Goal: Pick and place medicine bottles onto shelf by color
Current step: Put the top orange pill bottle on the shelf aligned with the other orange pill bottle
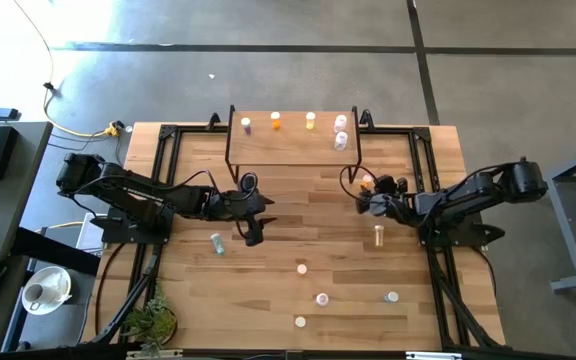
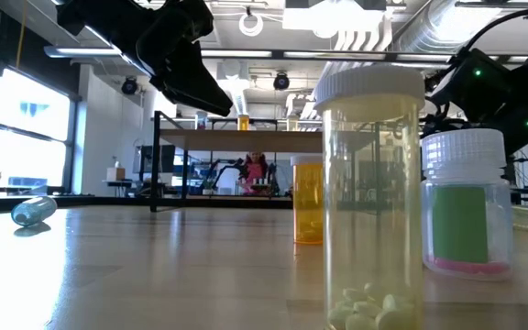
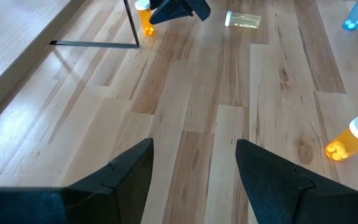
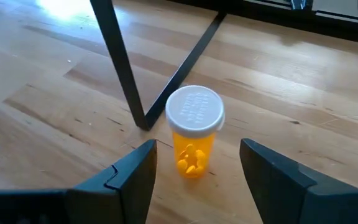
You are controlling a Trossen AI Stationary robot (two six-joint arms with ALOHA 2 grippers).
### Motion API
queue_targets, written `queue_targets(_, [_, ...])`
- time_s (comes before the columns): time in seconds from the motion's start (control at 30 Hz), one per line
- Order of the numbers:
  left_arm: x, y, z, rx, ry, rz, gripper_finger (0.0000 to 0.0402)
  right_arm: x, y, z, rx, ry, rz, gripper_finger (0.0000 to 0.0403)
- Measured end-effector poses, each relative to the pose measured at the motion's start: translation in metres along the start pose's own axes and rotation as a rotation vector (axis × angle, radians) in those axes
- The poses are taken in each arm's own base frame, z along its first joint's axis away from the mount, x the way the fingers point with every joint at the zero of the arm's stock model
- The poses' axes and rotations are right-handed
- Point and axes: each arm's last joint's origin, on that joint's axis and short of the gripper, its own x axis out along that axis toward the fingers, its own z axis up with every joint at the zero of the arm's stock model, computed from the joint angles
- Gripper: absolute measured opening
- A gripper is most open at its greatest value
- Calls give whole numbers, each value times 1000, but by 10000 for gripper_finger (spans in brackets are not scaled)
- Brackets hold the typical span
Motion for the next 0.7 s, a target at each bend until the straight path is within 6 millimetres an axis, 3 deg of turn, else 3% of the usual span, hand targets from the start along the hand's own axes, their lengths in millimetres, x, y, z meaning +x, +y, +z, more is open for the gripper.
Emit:
queue_targets(0.5, [0,0,0,0,0,-1,217,4,0,4,4,7,18,220])
queue_targets(0.7, [0,0,0,0,0,-1,217,9,1,-4,-8,30,-4,220])
